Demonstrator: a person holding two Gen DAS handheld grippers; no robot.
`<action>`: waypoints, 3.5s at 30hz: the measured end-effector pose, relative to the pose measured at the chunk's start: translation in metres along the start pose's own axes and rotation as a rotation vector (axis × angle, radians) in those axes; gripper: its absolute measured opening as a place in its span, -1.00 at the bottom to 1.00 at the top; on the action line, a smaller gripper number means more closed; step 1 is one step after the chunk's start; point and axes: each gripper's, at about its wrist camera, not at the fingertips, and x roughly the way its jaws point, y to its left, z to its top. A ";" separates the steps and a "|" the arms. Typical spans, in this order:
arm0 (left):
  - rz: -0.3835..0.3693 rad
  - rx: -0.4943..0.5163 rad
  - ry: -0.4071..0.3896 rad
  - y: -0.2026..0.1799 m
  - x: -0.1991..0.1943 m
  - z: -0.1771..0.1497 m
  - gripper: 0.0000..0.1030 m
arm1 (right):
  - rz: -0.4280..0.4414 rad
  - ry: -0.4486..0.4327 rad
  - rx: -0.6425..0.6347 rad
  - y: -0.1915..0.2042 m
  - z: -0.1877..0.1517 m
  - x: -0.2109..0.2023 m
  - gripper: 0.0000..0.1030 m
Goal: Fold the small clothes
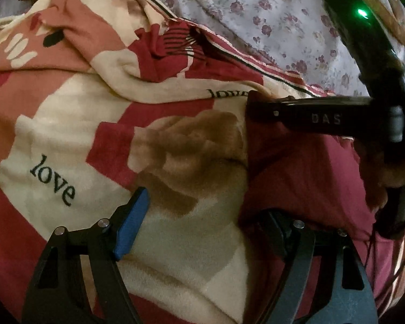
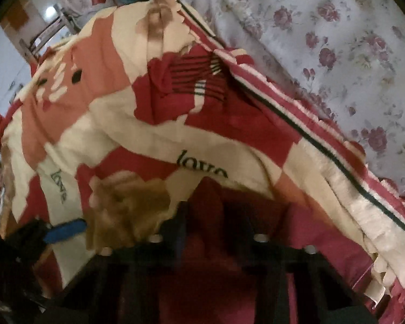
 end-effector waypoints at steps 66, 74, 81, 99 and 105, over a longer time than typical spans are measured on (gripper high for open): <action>0.081 0.098 -0.131 -0.052 -0.015 -0.019 0.56 | -0.559 -0.220 0.522 -0.115 -0.265 -0.206 -0.14; 0.074 0.145 -0.156 -0.068 -0.024 -0.027 0.56 | -0.451 -0.228 0.478 -0.083 -0.263 -0.182 -0.14; 0.086 0.162 -0.135 -0.072 -0.018 -0.027 0.56 | -0.427 -0.201 0.518 -0.093 -0.270 -0.168 -0.13; 0.025 0.209 -0.183 -0.096 -0.033 -0.040 0.56 | -0.429 -0.309 0.697 -0.092 -0.366 -0.256 -0.07; -0.075 0.121 -0.254 -0.083 -0.052 -0.034 0.56 | -0.418 -0.329 0.786 -0.107 -0.392 -0.265 -0.07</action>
